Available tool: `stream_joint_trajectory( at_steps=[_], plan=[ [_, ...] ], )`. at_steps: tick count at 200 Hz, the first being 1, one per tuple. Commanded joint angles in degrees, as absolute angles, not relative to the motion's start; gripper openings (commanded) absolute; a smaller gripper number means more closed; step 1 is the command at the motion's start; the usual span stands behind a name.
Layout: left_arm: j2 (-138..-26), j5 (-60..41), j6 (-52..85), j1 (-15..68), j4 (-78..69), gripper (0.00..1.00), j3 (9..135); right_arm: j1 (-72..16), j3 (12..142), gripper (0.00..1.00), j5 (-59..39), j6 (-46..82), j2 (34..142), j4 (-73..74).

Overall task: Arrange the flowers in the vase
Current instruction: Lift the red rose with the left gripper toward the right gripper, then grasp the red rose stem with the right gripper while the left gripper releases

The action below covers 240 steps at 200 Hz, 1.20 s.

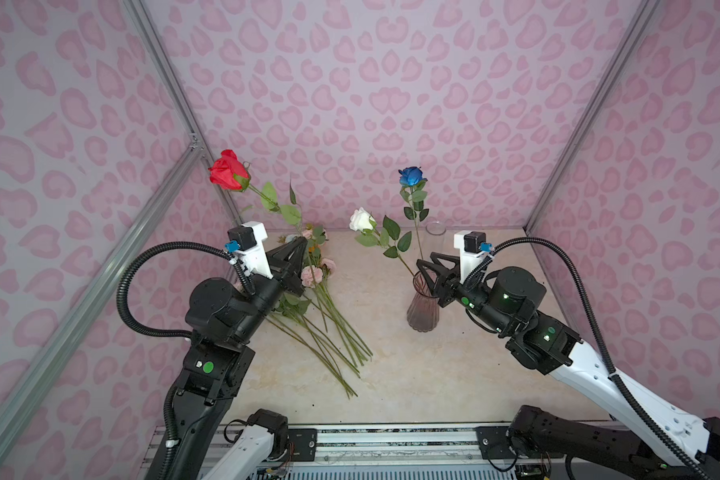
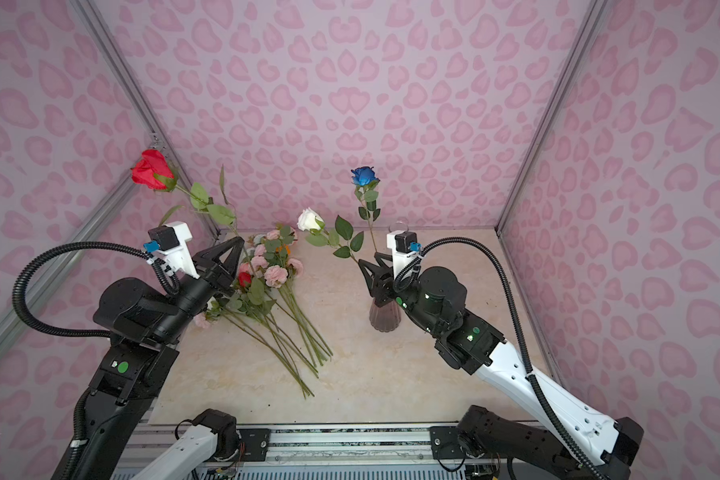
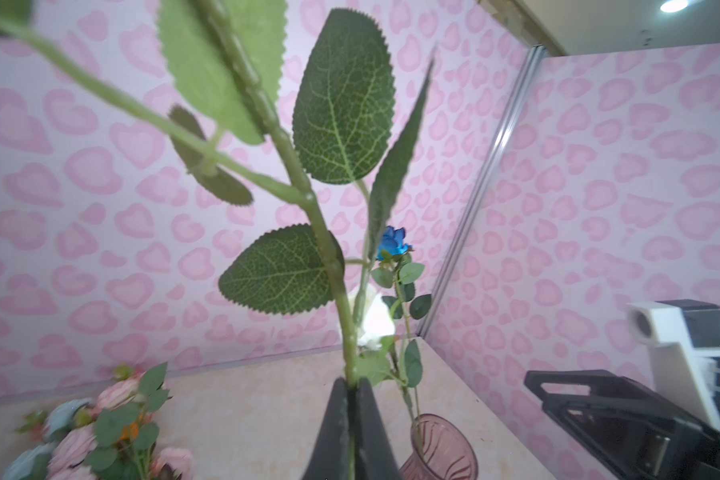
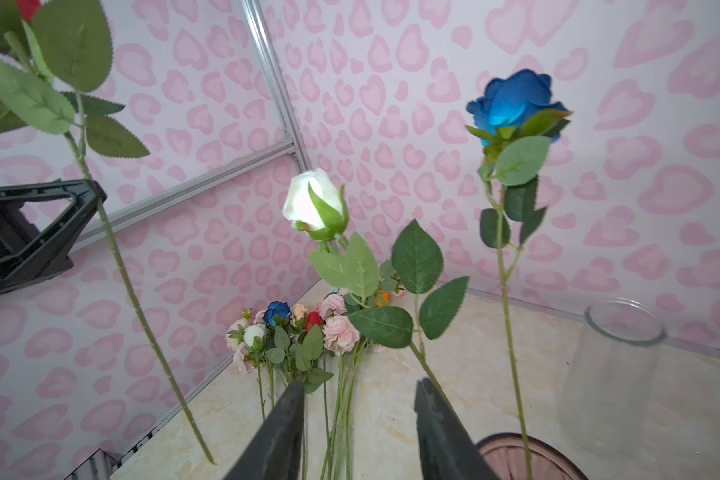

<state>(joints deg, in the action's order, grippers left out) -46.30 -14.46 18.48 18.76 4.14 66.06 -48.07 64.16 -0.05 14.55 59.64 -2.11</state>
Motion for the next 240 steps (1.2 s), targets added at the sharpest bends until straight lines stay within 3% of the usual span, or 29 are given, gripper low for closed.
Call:
stream_joint_trajectory(
  at_steps=[1, 48, 97, 121, 143, 160, 179, 192, 208, 220, 240],
  plan=[
    [-49.26, -21.13, 19.09, 22.77, -0.31, 0.03, 69.37, -51.19, 67.73, 0.49, -1.51, 11.72, 62.28, -2.89],
    [-58.06, -17.91, 15.92, 35.14, -1.78, 0.03, 76.34, -54.36, 74.51, 0.55, -6.71, 12.72, 67.59, -2.80],
    [-62.20, -15.92, 14.91, 40.81, -3.43, 0.03, 78.14, -54.67, 78.10, 0.57, -9.60, 14.27, 71.28, -2.19],
    [-62.40, -15.25, 14.59, 41.64, -3.45, 0.03, 77.86, -54.59, 78.67, 0.46, -8.54, 15.18, 72.62, -1.94],
    [-62.43, -14.67, 14.35, 41.75, -3.30, 0.03, 77.53, -54.62, 77.84, 0.17, -7.82, 15.58, 72.59, -0.19],
    [-62.32, -13.84, 14.07, 41.67, -3.08, 0.04, 77.43, -54.63, 77.20, 0.06, -7.31, 15.60, 72.15, 0.85],
    [-62.27, -13.06, 13.74, 41.71, -2.70, 0.15, 77.43, -54.71, 76.82, 0.00, -5.91, 14.97, 71.81, 1.14],
    [-61.94, -12.21, 13.77, 41.66, -2.48, 0.41, 75.87, -54.80, 76.56, 0.00, -4.98, 14.46, 71.55, 1.34],
    [-61.01, -10.45, 13.30, 41.73, -2.07, 0.64, 75.34, -54.79, 76.35, 0.00, -3.53, 13.60, 71.28, 1.39],
    [-59.66, -8.24, 12.51, 41.70, -1.40, 0.70, 74.83, -54.86, 76.38, 0.00, -2.46, 12.57, 71.04, 1.15],
    [-56.20, -4.22, 10.87, 41.73, -0.23, 0.71, 73.21, -54.78, 76.79, 0.00, 0.61, 9.99, 70.11, 0.58]
  ],
)
